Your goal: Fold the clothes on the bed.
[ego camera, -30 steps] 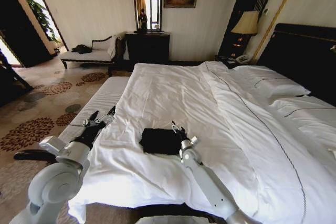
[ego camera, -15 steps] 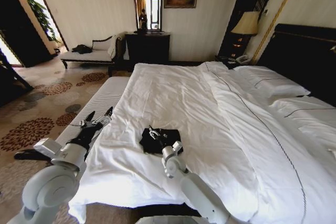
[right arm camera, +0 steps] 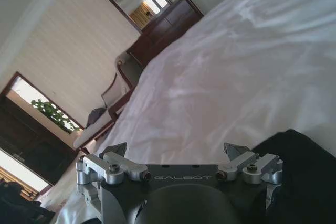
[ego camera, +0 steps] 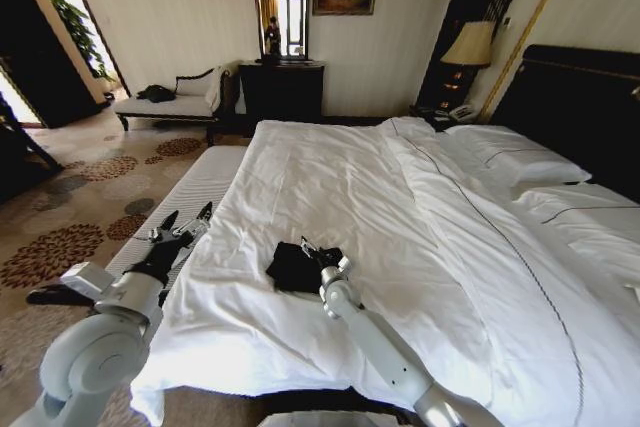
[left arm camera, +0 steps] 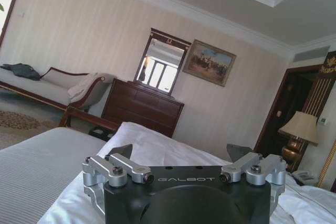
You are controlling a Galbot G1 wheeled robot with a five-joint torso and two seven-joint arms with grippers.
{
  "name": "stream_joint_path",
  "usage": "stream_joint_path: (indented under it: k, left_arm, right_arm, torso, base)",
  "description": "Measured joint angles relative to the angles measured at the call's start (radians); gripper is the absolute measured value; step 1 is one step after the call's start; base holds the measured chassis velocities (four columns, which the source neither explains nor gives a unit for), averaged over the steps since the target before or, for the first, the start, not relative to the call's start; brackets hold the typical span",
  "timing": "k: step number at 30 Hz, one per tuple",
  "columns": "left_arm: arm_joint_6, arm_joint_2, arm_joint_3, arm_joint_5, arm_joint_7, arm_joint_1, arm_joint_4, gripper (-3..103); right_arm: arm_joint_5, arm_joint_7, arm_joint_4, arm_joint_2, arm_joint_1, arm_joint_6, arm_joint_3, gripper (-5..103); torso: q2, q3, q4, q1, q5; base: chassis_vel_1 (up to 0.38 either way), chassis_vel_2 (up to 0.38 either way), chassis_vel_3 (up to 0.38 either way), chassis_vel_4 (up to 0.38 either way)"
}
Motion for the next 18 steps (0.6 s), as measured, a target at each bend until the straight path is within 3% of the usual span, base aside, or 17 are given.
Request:
stream_joint_path:
  k: [8,18]
  left_arm:
    - [0.000,0.000,-0.005,0.004,0.001,0.011,-0.007,100]
    - [-0.001,0.000,-0.030,0.005,0.000,0.029,-0.015,100]
  right_arm:
    - [-0.072,-0.112,0.066,0.013,-0.036,0.078,-0.047,100]
    - [-0.066,-0.115,-0.075,0.124,0.066,0.077,-0.135,100]
  torso:
    - [0.000,0.000,0.0003,0.000,0.0000]
    - [0.000,0.000,0.0004,0.000,-0.0002]
  base:
    - [0.000,0.000,0.000,0.000]
    - [0.000,0.000,0.000,0.000]
